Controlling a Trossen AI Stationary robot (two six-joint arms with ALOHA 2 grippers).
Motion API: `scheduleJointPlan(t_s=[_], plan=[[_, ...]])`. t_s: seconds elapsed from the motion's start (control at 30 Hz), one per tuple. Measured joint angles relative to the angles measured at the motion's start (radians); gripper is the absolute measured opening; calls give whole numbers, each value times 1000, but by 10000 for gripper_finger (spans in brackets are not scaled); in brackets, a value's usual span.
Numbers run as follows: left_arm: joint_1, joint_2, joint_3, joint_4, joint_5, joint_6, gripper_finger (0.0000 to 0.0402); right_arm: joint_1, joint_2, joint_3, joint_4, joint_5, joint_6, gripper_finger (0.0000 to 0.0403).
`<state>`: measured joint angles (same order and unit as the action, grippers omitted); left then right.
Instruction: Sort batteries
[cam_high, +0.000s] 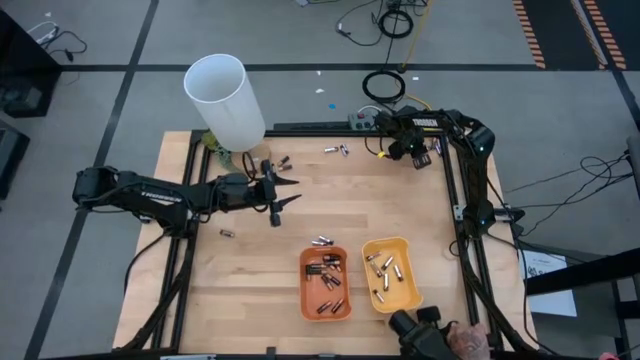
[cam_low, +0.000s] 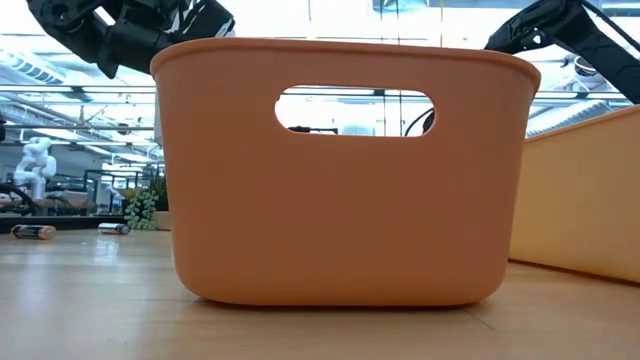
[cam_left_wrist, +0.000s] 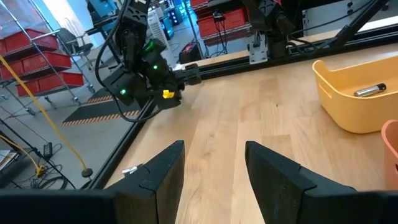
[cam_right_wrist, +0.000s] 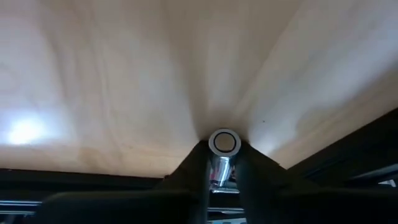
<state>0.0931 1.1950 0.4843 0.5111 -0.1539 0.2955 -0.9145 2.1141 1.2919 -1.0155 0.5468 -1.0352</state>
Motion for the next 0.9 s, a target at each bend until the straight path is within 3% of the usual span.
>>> scheduleJointPlan(t_s=[0.07, 0.27, 0.53, 0.9], plan=[[0, 0, 0, 0, 0, 0, 180, 4, -8, 0, -7, -4, 6, 26], [0, 0, 0, 3, 0, 0, 180, 10, -62, -5, -7, -50, 80, 25], [-1, 0, 0, 4, 0, 0, 180, 31, -245, -5, -8, -120, 144, 25], [-1, 0, 0, 4, 27, 0, 180, 225, -526, -2, -5, -529, 480, 25]])
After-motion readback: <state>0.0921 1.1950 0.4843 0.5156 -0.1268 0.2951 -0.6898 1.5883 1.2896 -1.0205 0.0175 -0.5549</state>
